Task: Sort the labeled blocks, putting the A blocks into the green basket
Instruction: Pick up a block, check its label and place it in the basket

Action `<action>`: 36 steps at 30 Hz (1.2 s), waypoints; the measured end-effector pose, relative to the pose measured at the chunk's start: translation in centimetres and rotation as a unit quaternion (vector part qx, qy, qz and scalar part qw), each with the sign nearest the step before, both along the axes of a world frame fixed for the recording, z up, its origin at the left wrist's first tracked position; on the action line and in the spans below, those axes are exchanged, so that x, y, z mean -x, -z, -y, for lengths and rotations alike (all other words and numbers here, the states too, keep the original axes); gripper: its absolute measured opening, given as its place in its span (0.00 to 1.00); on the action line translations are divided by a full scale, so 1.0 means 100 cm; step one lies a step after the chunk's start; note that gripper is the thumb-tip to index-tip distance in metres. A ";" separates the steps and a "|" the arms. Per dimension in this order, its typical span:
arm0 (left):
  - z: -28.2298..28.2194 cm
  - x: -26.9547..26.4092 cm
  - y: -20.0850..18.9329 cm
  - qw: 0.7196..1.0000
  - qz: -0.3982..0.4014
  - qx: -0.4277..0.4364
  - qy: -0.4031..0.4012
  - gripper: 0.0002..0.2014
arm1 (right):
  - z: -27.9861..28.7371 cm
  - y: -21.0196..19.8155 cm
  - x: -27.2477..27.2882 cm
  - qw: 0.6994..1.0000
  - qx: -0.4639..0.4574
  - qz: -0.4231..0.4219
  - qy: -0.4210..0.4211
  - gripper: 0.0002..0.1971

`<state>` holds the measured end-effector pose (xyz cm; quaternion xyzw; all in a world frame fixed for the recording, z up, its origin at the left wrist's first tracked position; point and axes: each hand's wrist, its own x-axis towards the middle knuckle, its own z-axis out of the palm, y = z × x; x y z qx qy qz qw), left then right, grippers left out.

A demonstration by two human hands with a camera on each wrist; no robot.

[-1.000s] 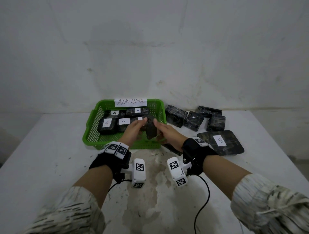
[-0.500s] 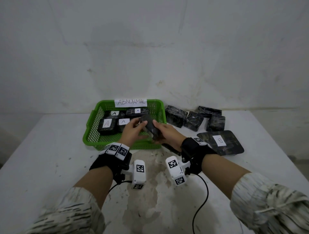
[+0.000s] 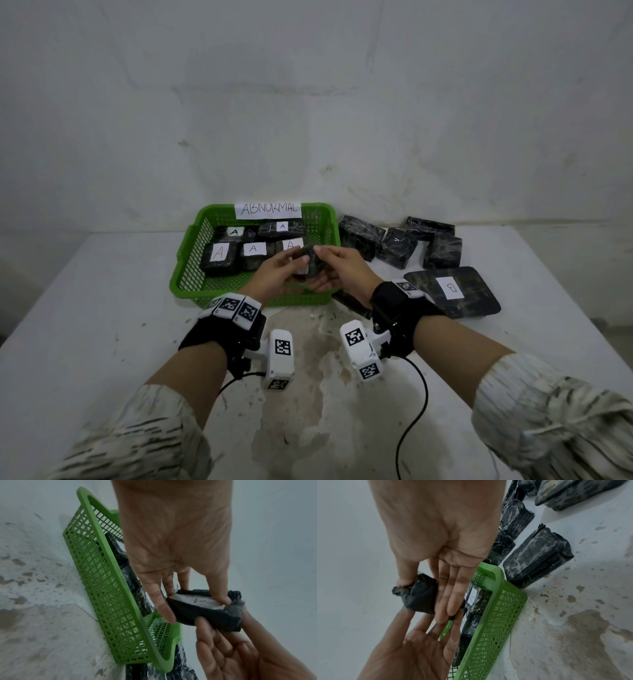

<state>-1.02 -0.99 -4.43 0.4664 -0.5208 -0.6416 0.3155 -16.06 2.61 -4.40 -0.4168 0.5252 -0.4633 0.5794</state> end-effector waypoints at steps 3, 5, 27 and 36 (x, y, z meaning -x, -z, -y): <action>0.001 0.001 0.002 1.000 0.013 0.020 -0.011 0.20 | 0.000 0.000 -0.001 1.000 0.006 -0.002 -0.005 0.18; 0.001 0.002 0.001 0.998 0.046 0.036 -0.005 0.19 | 0.000 0.000 -0.001 1.000 0.012 -0.011 0.007 0.18; 0.027 -0.049 0.013 0.985 0.036 -0.079 -0.146 0.20 | 0.033 0.012 -0.040 0.995 -0.013 -0.096 0.008 0.25; 0.056 -0.094 0.036 0.880 0.390 0.064 -0.264 0.21 | 0.066 0.026 -0.080 0.991 -0.107 -0.077 -0.003 0.07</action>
